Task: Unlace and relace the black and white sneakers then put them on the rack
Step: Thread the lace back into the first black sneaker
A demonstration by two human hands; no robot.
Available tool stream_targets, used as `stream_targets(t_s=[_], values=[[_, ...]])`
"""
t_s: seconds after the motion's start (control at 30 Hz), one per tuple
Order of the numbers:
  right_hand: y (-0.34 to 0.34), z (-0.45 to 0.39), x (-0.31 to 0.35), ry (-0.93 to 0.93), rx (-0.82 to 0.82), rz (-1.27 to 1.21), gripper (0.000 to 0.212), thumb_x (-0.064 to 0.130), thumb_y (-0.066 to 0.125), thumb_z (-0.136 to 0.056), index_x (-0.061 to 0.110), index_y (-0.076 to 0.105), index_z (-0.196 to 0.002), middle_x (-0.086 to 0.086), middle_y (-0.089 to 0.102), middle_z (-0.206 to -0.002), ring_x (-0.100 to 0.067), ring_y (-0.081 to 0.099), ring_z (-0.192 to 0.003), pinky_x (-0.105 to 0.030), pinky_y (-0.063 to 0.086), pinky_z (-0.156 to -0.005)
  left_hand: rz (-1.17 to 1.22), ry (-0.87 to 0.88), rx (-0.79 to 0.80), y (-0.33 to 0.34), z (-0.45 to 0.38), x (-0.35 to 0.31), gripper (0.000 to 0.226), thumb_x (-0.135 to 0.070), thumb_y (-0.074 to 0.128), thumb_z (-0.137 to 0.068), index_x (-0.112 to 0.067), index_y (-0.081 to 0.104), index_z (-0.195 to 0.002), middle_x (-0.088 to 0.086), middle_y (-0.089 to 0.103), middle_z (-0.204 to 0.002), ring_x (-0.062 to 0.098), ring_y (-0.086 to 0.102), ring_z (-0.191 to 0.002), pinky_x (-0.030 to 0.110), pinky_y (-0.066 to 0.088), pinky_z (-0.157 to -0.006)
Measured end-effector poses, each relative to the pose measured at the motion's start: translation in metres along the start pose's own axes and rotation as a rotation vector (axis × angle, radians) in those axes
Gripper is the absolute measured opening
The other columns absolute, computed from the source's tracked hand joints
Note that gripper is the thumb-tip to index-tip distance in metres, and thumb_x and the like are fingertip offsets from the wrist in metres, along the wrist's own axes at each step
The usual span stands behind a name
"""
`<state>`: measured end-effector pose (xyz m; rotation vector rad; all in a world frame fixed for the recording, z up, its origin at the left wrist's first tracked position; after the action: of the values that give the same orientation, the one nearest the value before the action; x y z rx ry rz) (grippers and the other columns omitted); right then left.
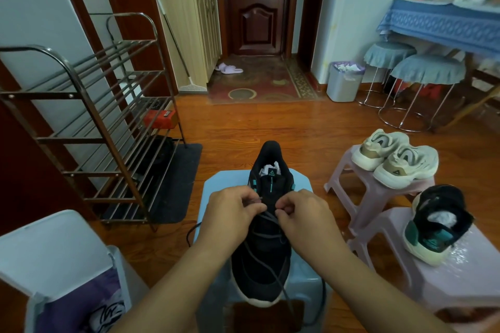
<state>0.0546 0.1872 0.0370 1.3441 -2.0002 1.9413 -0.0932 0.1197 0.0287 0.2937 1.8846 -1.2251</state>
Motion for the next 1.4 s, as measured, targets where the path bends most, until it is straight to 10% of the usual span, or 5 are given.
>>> stream_targets(t_s=[0.5, 0.77, 0.93, 1.13, 1.4], values=[[0.003, 0.016, -0.001, 0.123, -0.045, -0.002, 0.027, 0.029, 0.061, -0.098, 0.022, 0.062, -0.124, 0.008, 0.052, -0.110, -0.012, 0.058, -0.097, -0.021, 0.043, -0.076, 0.171, -0.017, -0.019, 0.016, 0.007, 0.010, 0.006, -0.026, 0.077, -0.089, -0.025, 0.082, -0.088, -0.010, 0.061, -0.085, 0.000, 0.061, -0.081, 0.024, 0.051, -0.077], [0.007, 0.003, -0.001, 0.123, 0.041, -0.165, 0.014, 0.024, 0.069, -0.091, 0.027, 0.061, -0.081, 0.009, 0.052, -0.083, -0.005, 0.050, -0.072, -0.015, 0.038, -0.058, 0.164, -0.020, 0.112, 0.015, 0.004, 0.012, 0.008, -0.028, 0.071, -0.094, -0.027, 0.079, -0.095, -0.007, 0.061, -0.097, -0.002, 0.060, -0.088, 0.014, 0.049, -0.077], [-0.016, 0.016, -0.045, 0.434, 0.027, -0.574, 0.008, 0.015, 0.061, -0.098, 0.019, 0.066, -0.093, -0.003, 0.068, -0.092, -0.021, 0.066, -0.083, -0.033, 0.055, -0.071, 0.122, -0.004, 0.113, 0.005, 0.004, 0.016, 0.016, -0.037, 0.065, -0.098, -0.031, 0.079, -0.093, -0.009, 0.062, -0.095, -0.002, 0.059, -0.088, 0.024, 0.050, -0.083], [-0.054, 0.029, -0.197, 1.057, -0.477, -1.654, 0.034, 0.014, 0.038, -0.106, 0.012, 0.055, -0.136, -0.004, 0.062, -0.094, -0.013, 0.062, -0.080, -0.027, 0.054, -0.079, 0.172, 0.000, 0.197, 0.008, 0.008, 0.019, 0.016, -0.030, 0.062, -0.100, -0.036, 0.076, -0.105, -0.011, 0.063, -0.101, -0.002, 0.061, -0.096, 0.027, 0.051, -0.093], [-0.009, 0.002, -0.024, 0.158, 0.316, -0.100, 0.034, 0.064, 0.061, -0.088, 0.029, 0.059, -0.085, 0.005, 0.064, -0.073, -0.010, 0.058, -0.061, -0.028, 0.044, -0.055, 0.189, -0.002, 0.202, 0.009, 0.005, 0.019, 0.017, -0.028, 0.065, -0.099, -0.042, 0.075, -0.100, -0.013, 0.065, -0.100, 0.001, 0.064, -0.099, 0.036, 0.055, -0.094]])
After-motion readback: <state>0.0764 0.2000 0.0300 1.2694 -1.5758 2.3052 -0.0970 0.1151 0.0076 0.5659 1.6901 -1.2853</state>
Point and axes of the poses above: each hand's wrist, its own z-axis away from the middle knuckle, its own y-axis out of the palm, x = y × z, the point moved 10 cm from there along -z, towards the middle knuckle
